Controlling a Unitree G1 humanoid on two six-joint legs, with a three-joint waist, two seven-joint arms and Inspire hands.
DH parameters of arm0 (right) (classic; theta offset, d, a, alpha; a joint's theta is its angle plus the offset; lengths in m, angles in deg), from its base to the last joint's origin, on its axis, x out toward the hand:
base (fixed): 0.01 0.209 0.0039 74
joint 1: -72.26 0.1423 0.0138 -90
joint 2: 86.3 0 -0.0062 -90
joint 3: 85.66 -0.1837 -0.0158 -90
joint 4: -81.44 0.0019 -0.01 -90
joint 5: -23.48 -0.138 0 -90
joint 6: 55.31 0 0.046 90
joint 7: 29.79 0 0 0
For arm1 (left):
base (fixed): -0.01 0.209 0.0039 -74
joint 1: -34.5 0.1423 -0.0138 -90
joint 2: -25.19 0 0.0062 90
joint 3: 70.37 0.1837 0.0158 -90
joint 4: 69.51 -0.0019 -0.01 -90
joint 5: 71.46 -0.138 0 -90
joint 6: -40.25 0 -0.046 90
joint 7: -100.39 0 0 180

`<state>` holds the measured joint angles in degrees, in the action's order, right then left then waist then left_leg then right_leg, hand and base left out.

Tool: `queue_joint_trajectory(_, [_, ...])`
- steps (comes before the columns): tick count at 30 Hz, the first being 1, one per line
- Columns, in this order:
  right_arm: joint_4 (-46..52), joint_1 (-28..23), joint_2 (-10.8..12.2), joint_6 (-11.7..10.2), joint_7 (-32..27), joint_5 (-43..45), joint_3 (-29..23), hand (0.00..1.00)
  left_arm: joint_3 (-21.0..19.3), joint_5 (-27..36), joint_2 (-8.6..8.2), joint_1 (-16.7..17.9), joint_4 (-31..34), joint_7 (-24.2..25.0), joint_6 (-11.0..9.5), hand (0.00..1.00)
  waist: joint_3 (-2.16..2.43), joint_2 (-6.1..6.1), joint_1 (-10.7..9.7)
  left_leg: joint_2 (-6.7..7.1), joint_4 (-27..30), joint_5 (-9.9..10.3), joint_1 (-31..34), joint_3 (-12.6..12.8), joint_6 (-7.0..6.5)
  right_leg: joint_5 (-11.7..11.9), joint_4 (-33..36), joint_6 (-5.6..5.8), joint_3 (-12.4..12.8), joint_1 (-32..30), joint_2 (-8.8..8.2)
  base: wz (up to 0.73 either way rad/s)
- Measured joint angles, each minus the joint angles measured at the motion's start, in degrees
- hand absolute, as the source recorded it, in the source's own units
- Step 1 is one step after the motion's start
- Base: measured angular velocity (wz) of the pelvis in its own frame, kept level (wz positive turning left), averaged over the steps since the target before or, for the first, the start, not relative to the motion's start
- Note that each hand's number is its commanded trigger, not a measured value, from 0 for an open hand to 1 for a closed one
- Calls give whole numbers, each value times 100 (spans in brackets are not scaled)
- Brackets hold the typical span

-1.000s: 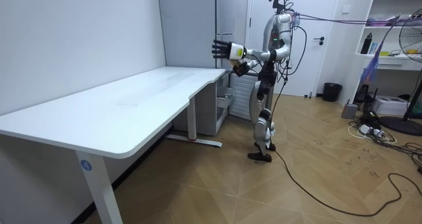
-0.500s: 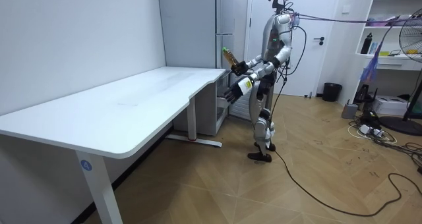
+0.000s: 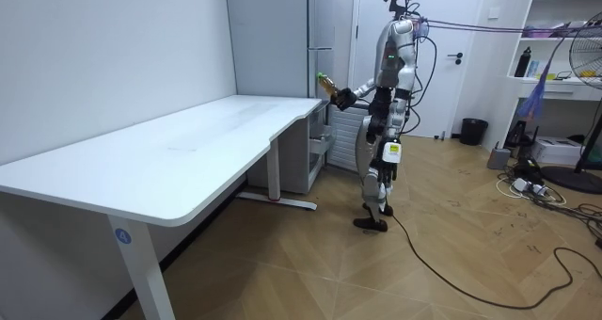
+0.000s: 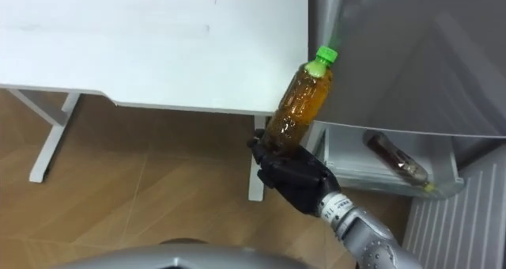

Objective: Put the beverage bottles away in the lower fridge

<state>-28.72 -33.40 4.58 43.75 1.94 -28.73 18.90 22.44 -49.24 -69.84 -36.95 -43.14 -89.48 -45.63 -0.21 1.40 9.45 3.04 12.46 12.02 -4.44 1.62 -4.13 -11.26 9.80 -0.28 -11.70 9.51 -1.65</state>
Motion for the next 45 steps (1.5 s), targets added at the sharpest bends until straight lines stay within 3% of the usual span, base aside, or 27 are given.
queue_joint_trajectory(2, [-24, 1, -2, 39, -66, 0, 0, 100, 97, -54, -3, -16, -180, 220, 103, 0, 29, 14, -58, -3, 21, 0, 36, 7, 0, 0, 8, 0, 9, -30, 0, 0])
queue_joint_trajectory(8, [-139, 4, 16, 53, -107, -7, -3, 100, 196, -274, -10, -93, -266, 564, 308, 0, 25, 19, -203, -11, 35, 0, 54, 2, 1, 1, 8, -1, 20, -47, 9, 0])
queue_joint_trajectory(18, [-696, 60, 54, 68, -99, -426, -22, 100, 305, -698, -94, -206, -245, 731, 296, 0, -34, -10, -401, -18, 24, 6, 58, 62, -2, 1, -4, -1, 63, -51, 15, 0])
queue_joint_trajectory(33, [-985, 57, 50, 67, -484, -1004, -175, 100, 273, -1194, -114, -256, -37, 800, 290, 0, -21, 1, -471, -31, 19, 24, 87, 155, -12, 3, -6, -4, 226, -136, 34, -4])
queue_joint_trajectory(40, [-1364, 86, 68, -21, -661, -2179, -306, 100, 274, -1167, -115, -232, -67, 812, 291, 0, -19, -21, -476, -30, 32, 26, 77, 138, -12, 3, -7, -3, 173, -113, 32, 0])
queue_joint_trajectory(45, [-1756, 86, 112, -51, -935, -2309, -475, 100, 272, -1172, -120, -195, -73, 801, 292, 0, -19, -25, -476, -26, 49, 26, 87, 142, -12, -5, -21, 2, 200, -126, 27, 0])
